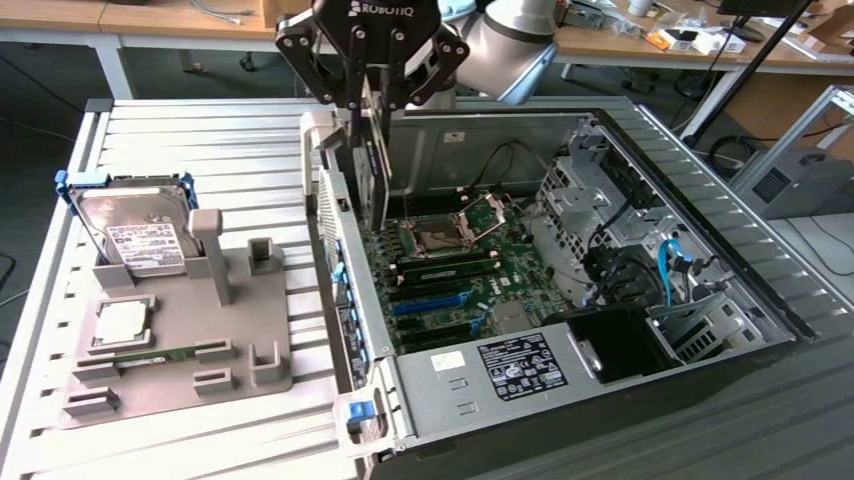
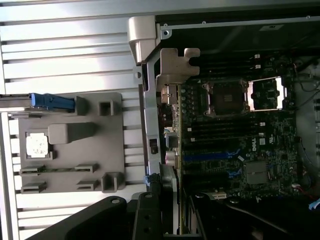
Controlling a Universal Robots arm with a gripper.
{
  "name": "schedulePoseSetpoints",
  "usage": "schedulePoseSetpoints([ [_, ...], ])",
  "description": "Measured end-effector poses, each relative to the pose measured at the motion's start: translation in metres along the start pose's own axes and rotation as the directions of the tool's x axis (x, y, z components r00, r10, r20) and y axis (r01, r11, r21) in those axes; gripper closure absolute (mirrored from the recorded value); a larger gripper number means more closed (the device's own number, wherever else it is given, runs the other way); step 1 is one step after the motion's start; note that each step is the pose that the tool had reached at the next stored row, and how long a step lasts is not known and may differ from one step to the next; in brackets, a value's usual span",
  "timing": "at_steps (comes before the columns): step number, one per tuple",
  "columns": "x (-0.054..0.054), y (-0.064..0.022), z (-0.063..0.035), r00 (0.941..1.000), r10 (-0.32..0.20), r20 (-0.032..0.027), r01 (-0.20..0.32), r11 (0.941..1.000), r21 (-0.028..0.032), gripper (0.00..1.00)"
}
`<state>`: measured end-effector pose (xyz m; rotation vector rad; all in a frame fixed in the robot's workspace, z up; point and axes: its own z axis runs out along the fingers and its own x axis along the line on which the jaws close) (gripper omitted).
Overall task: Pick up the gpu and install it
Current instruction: 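Pick up the gpu and move the gpu toward the slot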
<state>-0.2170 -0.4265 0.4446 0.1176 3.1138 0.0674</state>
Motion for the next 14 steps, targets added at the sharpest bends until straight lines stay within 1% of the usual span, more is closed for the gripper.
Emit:
schedulePoseSetpoints([
  [14,-0.012,0.0009,0.0003,1.0000,0.000,0.0000,0.000,1.0000,0.0002,0.73],
])
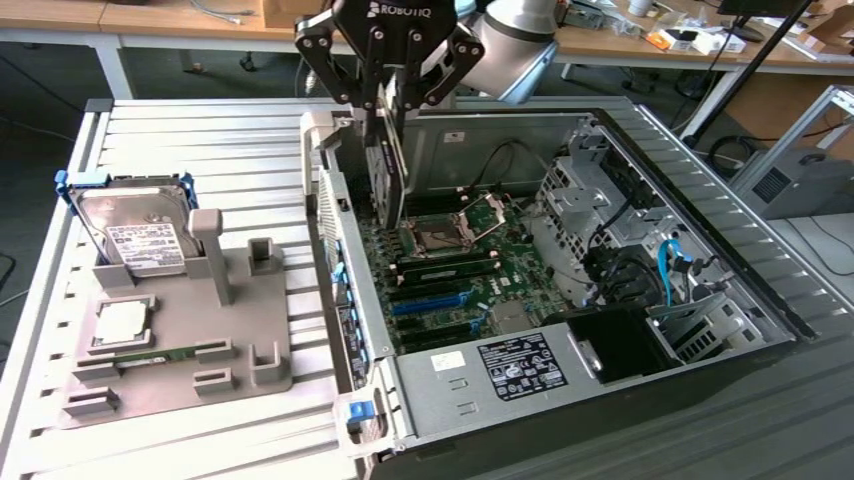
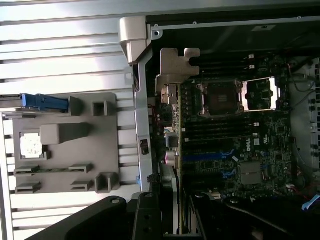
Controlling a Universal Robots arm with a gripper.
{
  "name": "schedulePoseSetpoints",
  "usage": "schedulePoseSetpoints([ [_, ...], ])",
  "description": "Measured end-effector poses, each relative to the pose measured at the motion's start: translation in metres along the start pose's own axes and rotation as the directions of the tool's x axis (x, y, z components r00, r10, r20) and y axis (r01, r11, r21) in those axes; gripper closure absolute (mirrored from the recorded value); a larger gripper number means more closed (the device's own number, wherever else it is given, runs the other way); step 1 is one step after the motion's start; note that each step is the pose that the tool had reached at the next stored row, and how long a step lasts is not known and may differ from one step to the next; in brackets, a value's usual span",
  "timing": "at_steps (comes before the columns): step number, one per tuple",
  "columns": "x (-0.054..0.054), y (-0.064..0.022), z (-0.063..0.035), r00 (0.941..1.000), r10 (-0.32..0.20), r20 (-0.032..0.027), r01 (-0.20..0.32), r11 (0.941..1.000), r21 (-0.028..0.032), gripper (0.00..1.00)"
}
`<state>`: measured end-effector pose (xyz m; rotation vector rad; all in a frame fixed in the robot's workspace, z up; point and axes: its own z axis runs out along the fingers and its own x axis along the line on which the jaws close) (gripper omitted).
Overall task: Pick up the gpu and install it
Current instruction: 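Pick up the gpu and move the gpu toward the slot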
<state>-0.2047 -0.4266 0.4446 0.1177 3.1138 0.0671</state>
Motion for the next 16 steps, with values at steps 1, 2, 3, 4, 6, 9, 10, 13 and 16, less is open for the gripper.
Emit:
schedulePoseSetpoints([
  [1,-0.001,0.0001,0.0000,1.0000,0.000,0.0000,0.000,1.0000,0.0000,0.73],
  [2,-0.002,0.0001,0.0001,1.0000,0.000,0.0000,0.000,1.0000,0.0000,0.73],
  [3,-0.003,0.0002,0.0001,1.0000,0.000,0.0000,0.000,1.0000,0.0001,0.73],
  [4,-0.004,0.0003,0.0001,1.0000,0.000,0.0001,0.000,1.0000,0.0001,0.73],
  [6,-0.006,0.0004,0.0002,1.0000,0.000,0.0001,0.000,1.0000,0.0003,0.73],
  [9,-0.008,0.0006,0.0002,1.0000,0.000,0.0001,0.000,1.0000,0.0004,0.73],
  [10,-0.009,0.0007,0.0003,1.0000,0.000,0.0001,0.000,1.0000,0.0005,0.73],
  [13,-0.012,0.0009,0.0004,1.0000,0.000,0.0001,0.000,1.0000,0.0009,0.73],
  [16,-0.016,0.0012,0.0008,1.0000,0.000,0.0002,0.000,1.0000,0.0019,0.73],
])
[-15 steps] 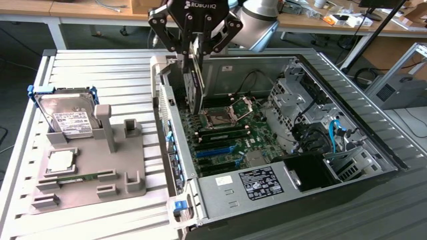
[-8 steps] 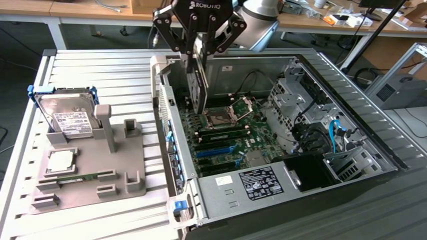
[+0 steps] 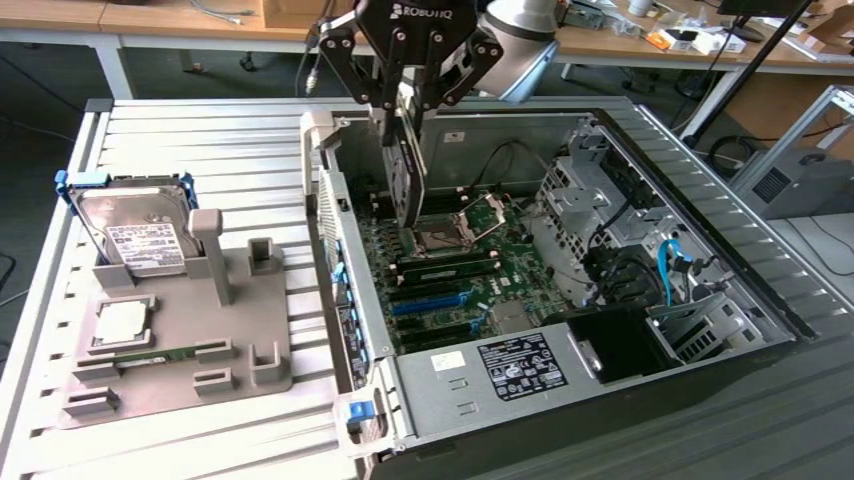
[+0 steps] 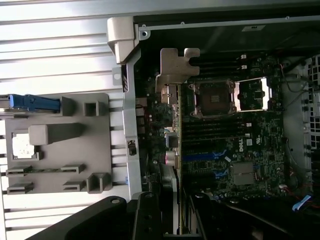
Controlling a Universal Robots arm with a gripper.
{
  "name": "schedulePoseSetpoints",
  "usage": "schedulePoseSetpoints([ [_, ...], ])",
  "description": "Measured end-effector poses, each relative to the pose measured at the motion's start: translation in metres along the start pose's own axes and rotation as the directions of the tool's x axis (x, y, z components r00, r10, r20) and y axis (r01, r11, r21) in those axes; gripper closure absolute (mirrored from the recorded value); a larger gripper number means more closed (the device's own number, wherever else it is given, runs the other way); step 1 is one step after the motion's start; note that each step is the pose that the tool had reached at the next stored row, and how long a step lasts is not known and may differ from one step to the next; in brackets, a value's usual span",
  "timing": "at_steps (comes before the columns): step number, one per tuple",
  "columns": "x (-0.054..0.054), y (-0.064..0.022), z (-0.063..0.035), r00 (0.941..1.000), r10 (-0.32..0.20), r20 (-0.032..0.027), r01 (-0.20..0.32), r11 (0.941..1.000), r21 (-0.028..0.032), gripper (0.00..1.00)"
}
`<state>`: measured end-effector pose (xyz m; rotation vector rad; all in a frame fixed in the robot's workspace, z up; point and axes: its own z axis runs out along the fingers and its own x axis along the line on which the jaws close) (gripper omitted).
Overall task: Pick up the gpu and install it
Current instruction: 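Pick up the gpu and move the gpu toward the slot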
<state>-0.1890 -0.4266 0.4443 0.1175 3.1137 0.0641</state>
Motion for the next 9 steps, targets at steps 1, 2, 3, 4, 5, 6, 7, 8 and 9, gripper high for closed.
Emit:
schedulePoseSetpoints([
  [1,-0.0011,0.0001,0.0001,1.0000,0.000,0.0000,0.000,1.0000,0.0003,0.73],
  [2,-0.0020,0.0001,0.0002,1.0000,0.000,0.0000,0.000,1.0000,0.0007,0.73],
  [3,-0.0030,0.0002,0.0003,1.0000,0.000,0.0000,0.000,1.0000,0.0010,0.73],
  [4,-0.0040,0.0003,0.0004,1.0000,0.000,0.0000,0.000,1.0000,0.0014,0.73],
  [5,-0.0050,0.0004,0.0007,1.0000,0.000,0.0001,0.000,1.0000,0.0017,0.73],
  [6,-0.0064,0.0005,0.0009,1.0000,0.000,0.0001,0.000,1.0000,0.0024,0.73],
  [7,-0.0074,0.0005,0.0011,1.0000,0.000,0.0001,0.000,1.0000,0.0029,0.73],
  [8,-0.0086,0.0006,0.0013,1.0000,0.000,0.0002,0.000,1.0000,0.0037,0.73],
  [9,-0.0099,0.0007,0.0016,1.0000,0.000,0.0002,0.000,1.0000,0.0044,0.73],
])
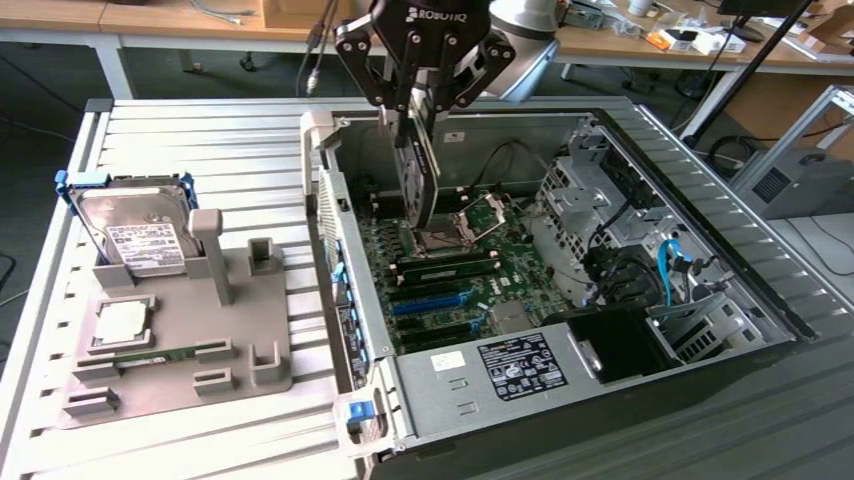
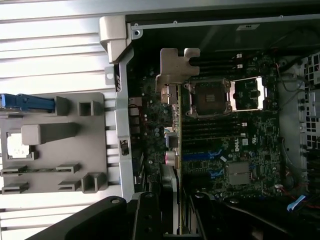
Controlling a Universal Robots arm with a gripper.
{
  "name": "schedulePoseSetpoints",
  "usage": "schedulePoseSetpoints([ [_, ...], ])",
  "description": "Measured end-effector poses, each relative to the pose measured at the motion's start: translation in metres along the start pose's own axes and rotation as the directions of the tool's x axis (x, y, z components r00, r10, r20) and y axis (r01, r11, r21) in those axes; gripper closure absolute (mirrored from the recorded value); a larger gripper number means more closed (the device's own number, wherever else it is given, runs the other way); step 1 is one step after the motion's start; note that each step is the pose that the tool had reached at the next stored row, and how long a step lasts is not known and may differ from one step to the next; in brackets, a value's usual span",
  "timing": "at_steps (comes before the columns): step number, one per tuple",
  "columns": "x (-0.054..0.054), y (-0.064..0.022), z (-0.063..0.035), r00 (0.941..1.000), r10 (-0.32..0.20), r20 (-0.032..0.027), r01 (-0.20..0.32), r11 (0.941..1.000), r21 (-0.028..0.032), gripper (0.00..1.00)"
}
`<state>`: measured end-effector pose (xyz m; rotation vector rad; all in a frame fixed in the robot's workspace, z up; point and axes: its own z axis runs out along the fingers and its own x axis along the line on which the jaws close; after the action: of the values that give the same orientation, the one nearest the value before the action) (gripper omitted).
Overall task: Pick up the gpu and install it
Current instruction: 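Pick up the gpu and move the gpu toward the slot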
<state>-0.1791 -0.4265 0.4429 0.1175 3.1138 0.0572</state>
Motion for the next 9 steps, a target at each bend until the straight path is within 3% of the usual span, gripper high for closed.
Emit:
schedulePoseSetpoints([
  [9,-0.011,0.0008,0.0021,1.0000,0.000,0.0003,0.000,1.0000,0.0040,0.73],
])
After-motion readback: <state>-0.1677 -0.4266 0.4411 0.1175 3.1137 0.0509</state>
